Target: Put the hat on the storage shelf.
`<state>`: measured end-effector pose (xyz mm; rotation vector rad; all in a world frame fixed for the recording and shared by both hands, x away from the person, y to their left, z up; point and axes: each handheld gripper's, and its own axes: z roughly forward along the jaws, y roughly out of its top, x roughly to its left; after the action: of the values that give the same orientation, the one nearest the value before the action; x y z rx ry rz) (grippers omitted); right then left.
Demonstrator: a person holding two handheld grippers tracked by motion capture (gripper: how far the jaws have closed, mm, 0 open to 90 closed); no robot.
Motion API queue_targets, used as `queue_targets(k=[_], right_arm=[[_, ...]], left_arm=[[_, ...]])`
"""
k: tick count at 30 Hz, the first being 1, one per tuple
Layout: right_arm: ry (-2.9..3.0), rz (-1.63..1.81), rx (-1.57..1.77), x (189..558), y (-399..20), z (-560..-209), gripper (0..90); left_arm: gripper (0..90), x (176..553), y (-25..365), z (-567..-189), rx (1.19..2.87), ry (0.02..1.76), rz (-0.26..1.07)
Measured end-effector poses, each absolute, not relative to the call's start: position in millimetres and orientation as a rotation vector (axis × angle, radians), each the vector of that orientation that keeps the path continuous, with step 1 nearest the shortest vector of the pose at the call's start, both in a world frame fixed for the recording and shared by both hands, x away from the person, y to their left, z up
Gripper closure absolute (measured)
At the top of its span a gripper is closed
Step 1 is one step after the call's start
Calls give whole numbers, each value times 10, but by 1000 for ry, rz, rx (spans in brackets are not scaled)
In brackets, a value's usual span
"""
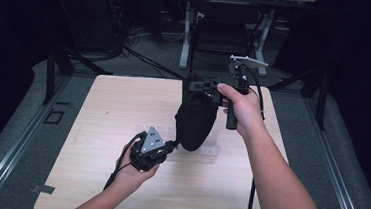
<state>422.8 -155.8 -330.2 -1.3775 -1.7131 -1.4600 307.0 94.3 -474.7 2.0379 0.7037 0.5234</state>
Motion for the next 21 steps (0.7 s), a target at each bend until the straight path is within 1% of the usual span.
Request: queue_targets(k=[2, 5, 9, 16, 21], right_arm=[[-1722, -1468, -1368, 4223, -1562, -3299, 789], [-1729, -1509, -1358, 4206, -1575, -3282, 704], [-1735, -1531, -1379, 4182, -1617, -3257, 676], [-1751, -1542, -1403, 4150, -1723, -3237, 678], [-1774, -1536, -1414, 4127, -1779, -3237, 682]], left_arm=[[827, 3069, 953, -4753, 2038, 700, 522], [828, 3074, 973, -4761, 2033, 703, 511], [839, 3063, 999, -4777, 2033, 713, 530], [853, 3077, 1109, -4811, 2042, 743, 543], [851, 3091, 1187, -4923, 2054, 777, 523]])
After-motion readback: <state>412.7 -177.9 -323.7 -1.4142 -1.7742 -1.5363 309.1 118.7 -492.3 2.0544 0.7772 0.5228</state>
